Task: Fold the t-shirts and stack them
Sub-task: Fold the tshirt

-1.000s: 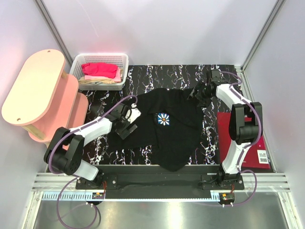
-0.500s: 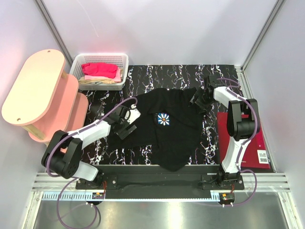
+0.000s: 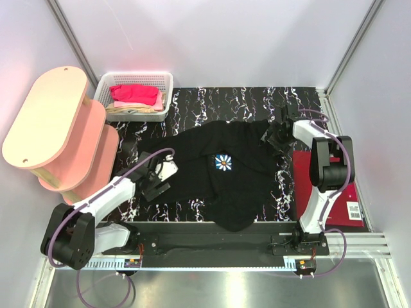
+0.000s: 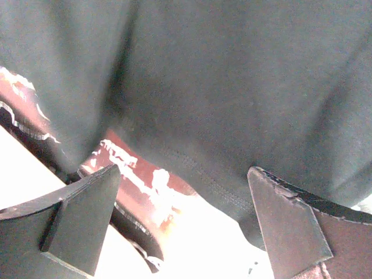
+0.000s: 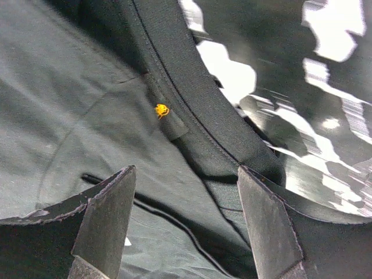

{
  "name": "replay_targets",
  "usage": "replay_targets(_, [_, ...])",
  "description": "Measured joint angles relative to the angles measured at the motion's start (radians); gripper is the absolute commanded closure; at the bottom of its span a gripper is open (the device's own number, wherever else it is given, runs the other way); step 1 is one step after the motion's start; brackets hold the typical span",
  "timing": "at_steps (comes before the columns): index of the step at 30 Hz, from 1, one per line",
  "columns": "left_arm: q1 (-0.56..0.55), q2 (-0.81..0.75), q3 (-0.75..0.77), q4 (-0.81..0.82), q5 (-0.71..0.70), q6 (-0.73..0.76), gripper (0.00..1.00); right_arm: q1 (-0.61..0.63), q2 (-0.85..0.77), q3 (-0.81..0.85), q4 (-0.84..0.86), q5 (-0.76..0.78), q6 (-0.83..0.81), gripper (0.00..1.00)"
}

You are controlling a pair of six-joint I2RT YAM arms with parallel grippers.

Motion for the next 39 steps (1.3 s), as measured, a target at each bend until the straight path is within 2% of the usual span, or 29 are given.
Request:
replay_targets(6, [0.082,-0.013,-0.009,-0.006,-0.006,0.053,0.01,-0.055,-0.098,-0.114,-0.046,0.084,-0.010,0.20])
replay_targets(15, [0.098,-0.032,-0.029,0.016,-0.009,0.090,0.01,-0.127,-0.164,-0.155,-0.150,0.228,-0.054,0.19])
replay_targets(18, [0.110,-0.050,-0.050,0.044,-0.021,0.118,0.01,-0.145,-0.161,-0.132,-0.179,0.253,-0.065,0.22])
replay_targets(21, [0.134,-0.054,-0.060,0.071,-0.031,0.152,0.01,-0.156,-0.131,-0.043,-0.214,0.250,-0.073,0.25])
replay_targets(27, [0.168,-0.041,-0.047,0.065,-0.043,0.189,0.01,-0.115,-0.138,0.054,-0.214,0.200,-0.076,0.22])
replay_targets(33, [0.168,-0.027,0.113,-0.055,-0.040,0.179,0.01,0.082,-0.293,-0.046,-0.212,0.109,-0.045,0.22])
replay_targets(36, [0.116,-0.019,0.267,-0.116,-0.037,0.132,0.01,0.101,-0.335,-0.137,-0.210,0.089,-0.023,0.23])
replay_targets(39, [0.032,-0.019,0.365,-0.133,-0.022,0.085,0.01,0.089,-0.303,-0.173,-0.209,0.080,-0.010,0.23])
